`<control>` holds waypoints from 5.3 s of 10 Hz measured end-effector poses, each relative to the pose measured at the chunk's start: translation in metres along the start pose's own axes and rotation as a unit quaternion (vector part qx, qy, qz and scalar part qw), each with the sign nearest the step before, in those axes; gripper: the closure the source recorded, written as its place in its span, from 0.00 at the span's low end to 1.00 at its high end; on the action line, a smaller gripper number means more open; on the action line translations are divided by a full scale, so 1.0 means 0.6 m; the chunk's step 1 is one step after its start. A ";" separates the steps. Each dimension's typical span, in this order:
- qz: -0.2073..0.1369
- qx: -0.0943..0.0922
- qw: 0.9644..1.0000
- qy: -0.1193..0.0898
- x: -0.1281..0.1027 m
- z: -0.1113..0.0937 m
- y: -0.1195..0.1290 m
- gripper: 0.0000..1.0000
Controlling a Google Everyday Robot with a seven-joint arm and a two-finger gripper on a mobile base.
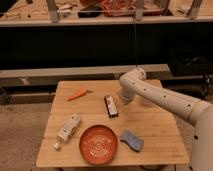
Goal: Push the eraser across the table
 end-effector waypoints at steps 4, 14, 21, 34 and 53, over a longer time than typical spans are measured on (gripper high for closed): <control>-0.008 0.000 1.000 -0.004 -0.010 0.011 -0.003 0.45; -0.031 -0.012 0.999 -0.011 -0.012 0.050 -0.048 1.00; -0.035 -0.019 0.999 -0.017 -0.017 0.068 -0.066 1.00; -0.087 -0.044 0.995 -0.018 -0.094 0.077 -0.068 1.00; -0.175 -0.070 0.982 -0.014 -0.221 0.088 -0.064 1.00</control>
